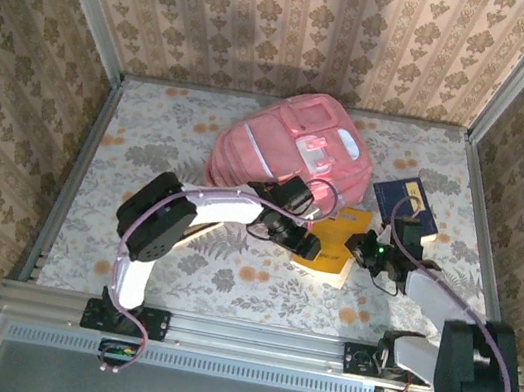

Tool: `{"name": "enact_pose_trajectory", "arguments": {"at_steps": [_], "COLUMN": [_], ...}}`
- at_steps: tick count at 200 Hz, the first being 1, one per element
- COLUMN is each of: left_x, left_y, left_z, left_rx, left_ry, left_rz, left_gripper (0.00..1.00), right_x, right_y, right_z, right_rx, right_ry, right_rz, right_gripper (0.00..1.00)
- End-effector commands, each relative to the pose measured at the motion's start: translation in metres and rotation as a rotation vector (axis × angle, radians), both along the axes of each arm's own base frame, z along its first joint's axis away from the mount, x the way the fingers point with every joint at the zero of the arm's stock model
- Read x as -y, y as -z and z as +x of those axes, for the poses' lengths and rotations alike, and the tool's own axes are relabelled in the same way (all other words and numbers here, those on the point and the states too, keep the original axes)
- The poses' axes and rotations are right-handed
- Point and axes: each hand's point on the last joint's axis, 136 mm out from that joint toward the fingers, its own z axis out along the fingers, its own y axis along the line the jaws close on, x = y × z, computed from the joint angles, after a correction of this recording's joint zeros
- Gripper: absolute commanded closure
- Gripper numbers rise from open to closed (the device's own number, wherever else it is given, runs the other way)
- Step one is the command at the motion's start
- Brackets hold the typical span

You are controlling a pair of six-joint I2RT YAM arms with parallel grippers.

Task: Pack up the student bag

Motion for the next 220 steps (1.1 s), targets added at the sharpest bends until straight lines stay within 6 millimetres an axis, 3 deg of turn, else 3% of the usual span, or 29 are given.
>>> {"name": "enact_pose_trajectory", "arguments": {"at_steps": [1,22,56,87,113,155,190,220], "left_x": [-0.007,-0.022,-0.044,-0.057,-0.054,-0.048,-0.030,-0.020], "left_y": [-0.045,-0.065,-0.095,-0.115,-0.128,-0.123,-0.140,-0.170], "left_z": [0.008,0.013,0.028,0.040,0.039,0.044,0.039,0.037], "left_rx": [0.012,0.026,0.004,-0.022,-0.023,-0.041,-0.106,-0.128], "left_ry": [-0.046,-0.092,-0.206,-0.267,-0.256,-0.262,-0.218,-0.186], "left_rz": [-0.108,-0.134,-0.225,-0.314,-0.349,-0.359,-0.521,-0.705], "left_gripper": [0.22,0.20,0.19,0.18,0.15,0.13,0.13,0.13], "right_x": [0.020,0.026,0.019,-0.011,-0.042,-0.084,-0.105,-0.107], "right_y": [-0.006,-0.025,-0.074,-0.125,-0.161,-0.209,-0.225,-0.221], "right_z": [-0.013,-0.020,-0.017,-0.010,-0.010,-0.015,-0.020,-0.018], "right_rx": [-0.019,0.013,0.156,0.332,0.435,0.568,0.610,0.599], "right_ry": [0.043,0.086,0.091,-0.014,-0.140,-0.278,-0.342,-0.341], "right_rz": [-0.122,-0.136,-0.082,0.028,0.073,0.185,0.306,0.319], "right_gripper": [1.00,1.00,1.00,1.00,1.00,1.00,1.00,1.00]}}
